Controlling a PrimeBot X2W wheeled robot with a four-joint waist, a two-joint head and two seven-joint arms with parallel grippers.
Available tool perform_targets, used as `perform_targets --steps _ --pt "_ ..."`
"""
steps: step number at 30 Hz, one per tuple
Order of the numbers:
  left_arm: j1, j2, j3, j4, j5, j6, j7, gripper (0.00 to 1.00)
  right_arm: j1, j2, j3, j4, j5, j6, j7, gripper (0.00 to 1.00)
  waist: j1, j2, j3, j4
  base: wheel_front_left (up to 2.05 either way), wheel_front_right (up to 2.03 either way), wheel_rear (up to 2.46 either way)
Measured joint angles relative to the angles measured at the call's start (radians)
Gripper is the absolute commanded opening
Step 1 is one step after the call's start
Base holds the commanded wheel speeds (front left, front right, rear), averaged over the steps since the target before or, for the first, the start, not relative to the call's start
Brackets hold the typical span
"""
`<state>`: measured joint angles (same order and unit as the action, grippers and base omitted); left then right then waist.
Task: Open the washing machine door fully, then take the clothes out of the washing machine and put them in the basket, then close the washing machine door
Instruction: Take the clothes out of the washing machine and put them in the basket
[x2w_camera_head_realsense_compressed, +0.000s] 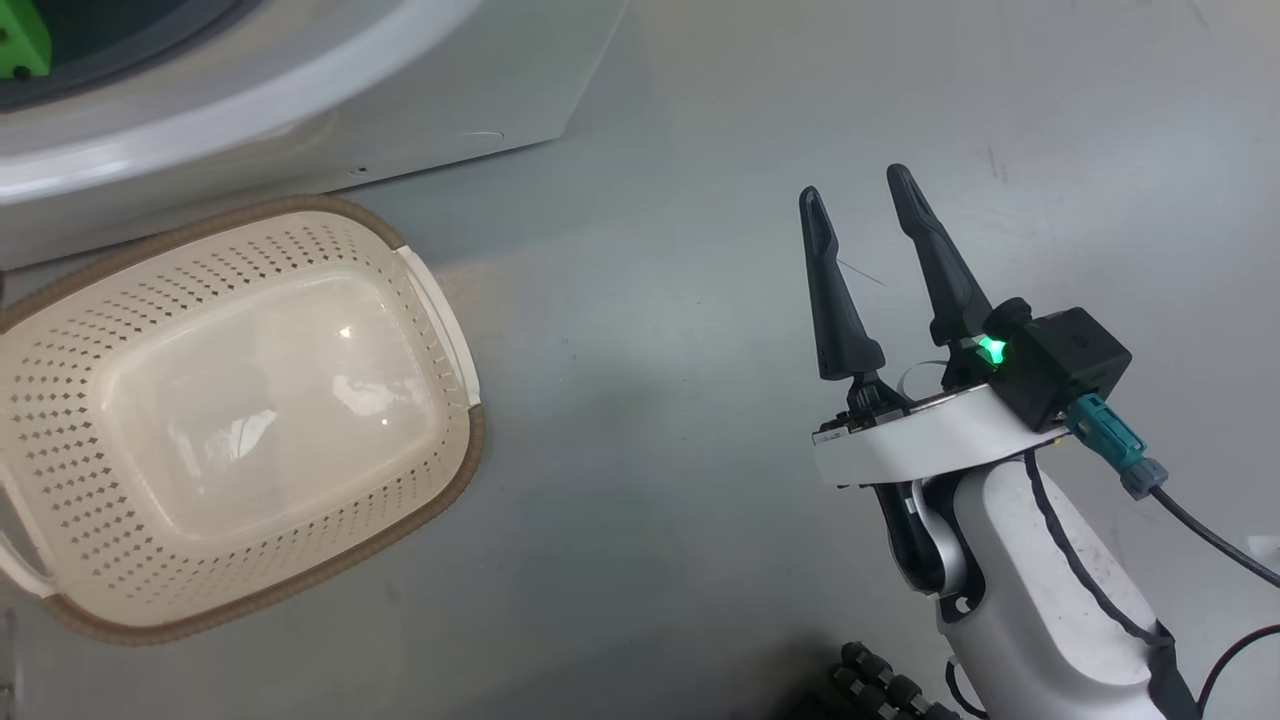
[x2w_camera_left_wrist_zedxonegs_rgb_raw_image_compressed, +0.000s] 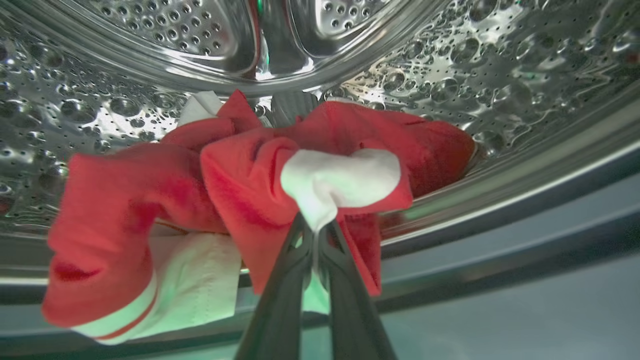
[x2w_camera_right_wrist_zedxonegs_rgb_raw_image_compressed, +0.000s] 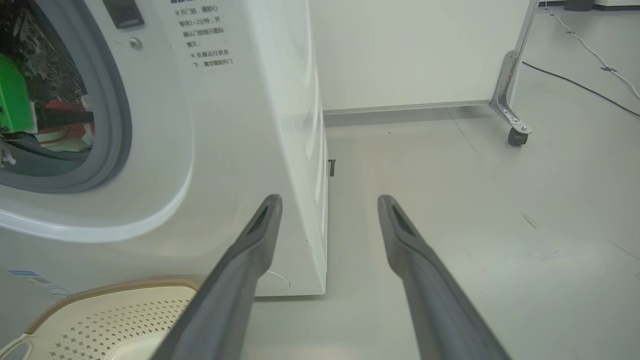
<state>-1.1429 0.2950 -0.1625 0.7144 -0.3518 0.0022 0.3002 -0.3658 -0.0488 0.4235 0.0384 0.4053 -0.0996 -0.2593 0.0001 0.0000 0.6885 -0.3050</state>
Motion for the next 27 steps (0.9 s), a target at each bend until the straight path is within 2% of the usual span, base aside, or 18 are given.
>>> perform_targets --steps 6,13,27 --pt "0.000 -0.014 -0.001 0.001 0.000 -0.008 -0.076 0.00 0.000 0.000 -0.003 0.017 -0.024 0.000 0.000 1.00 0.0000 0.0000 -0.022 0.020 0.00 0.00 0.00" --pt "0.009 -0.060 -0.001 -0.002 -0.007 -0.030 -0.171 0.00 0.003 -0.001 -0.012 0.040 -0.040 0.002 0.000 1.00 0.0000 0.0000 -0.058 0.049 0.00 0.00 0.00" --pt "0.160 -0.109 -0.011 -0.062 -0.008 -0.052 -0.394 0.00 0.044 -0.001 -0.012 0.097 -0.084 0.028 0.000 1.00 -0.0001 0.0000 -0.159 0.114 0.00 0.00 0.00"
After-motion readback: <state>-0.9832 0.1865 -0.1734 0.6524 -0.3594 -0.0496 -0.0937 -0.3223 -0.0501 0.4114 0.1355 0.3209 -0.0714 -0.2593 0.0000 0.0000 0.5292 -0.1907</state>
